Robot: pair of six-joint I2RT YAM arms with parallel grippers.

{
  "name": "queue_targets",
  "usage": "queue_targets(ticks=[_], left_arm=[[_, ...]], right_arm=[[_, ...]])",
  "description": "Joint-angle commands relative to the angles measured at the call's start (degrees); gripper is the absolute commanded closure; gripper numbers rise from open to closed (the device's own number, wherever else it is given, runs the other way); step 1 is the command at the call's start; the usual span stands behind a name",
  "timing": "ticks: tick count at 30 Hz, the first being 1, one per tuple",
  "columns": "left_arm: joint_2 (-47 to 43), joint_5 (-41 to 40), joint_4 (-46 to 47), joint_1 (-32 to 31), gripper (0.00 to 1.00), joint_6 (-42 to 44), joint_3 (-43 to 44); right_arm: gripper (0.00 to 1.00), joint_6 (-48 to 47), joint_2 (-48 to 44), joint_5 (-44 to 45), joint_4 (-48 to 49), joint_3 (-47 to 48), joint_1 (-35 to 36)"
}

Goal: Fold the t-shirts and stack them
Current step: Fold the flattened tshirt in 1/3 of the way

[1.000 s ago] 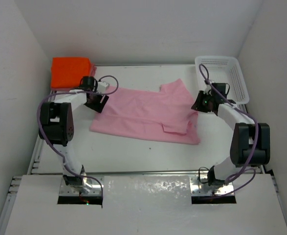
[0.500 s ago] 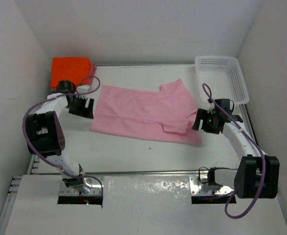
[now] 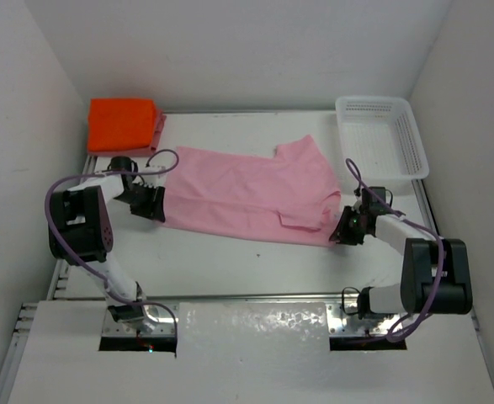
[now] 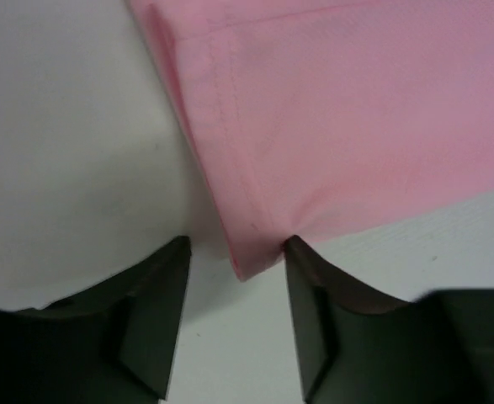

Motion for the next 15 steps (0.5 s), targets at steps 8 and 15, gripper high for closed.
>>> queue_targets(ticks=[8, 15], left_arm=[[0.4, 0.6, -0.5, -0.5, 1.0, 4.1, -2.7], [-11.5, -7.5, -10.2, 0.0, 1.0, 11.2, -7.6]], right_arm=[[1.0, 1.1, -0.4, 1.5, 0.3, 0.3, -0.3], [1.0, 1.1, -7.1, -0.6, -10.0, -2.2, -0.2]])
